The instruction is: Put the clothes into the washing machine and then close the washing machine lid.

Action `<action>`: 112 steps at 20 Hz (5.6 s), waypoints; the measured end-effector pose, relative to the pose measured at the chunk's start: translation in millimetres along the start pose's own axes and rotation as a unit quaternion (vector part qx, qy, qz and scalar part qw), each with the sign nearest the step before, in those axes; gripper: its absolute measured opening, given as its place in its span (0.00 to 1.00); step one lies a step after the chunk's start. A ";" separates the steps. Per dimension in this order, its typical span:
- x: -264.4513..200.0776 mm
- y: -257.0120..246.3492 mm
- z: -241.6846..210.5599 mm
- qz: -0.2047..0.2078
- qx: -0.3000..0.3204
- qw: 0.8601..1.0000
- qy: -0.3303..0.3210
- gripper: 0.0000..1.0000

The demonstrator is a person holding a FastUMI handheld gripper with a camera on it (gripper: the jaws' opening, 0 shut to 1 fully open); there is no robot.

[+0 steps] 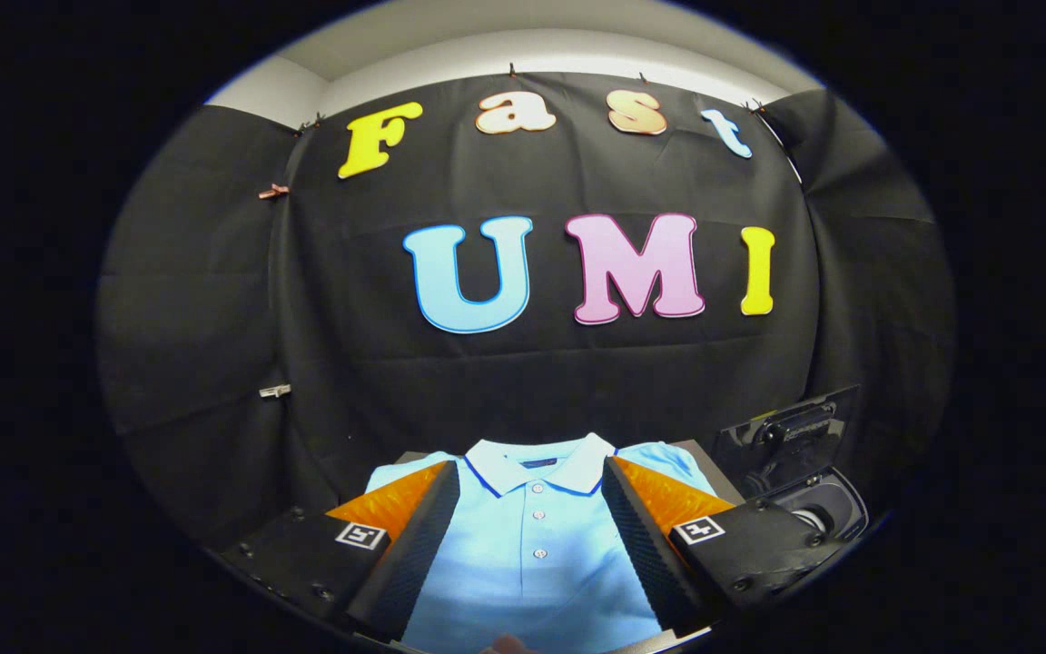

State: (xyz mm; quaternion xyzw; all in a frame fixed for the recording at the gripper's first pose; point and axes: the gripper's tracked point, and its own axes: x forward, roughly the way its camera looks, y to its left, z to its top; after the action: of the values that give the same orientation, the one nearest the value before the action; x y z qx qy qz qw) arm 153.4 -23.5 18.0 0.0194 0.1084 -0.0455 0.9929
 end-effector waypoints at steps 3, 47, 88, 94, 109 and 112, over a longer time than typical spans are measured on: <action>27.7 -1.0 -19.3 -0.007 0.016 0.997 0.071 0.99; 22.0 -13.1 17.0 -0.047 -0.081 0.993 0.071 0.05; 18.0 -453.4 -127.3 -0.077 -0.075 0.990 0.092 0.05; 47.8 -456.4 -184.9 -0.070 -0.097 0.984 0.128 0.05; 62.7 -469.2 -324.0 -0.070 -0.116 0.935 0.329 0.05; 58.8 -465.4 -334.5 -0.062 -0.097 0.928 0.354 0.05</action>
State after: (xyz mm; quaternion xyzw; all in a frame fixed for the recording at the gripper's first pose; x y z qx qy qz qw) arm 95.0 -475.5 -334.5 -0.0685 0.4574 -0.0865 0.8824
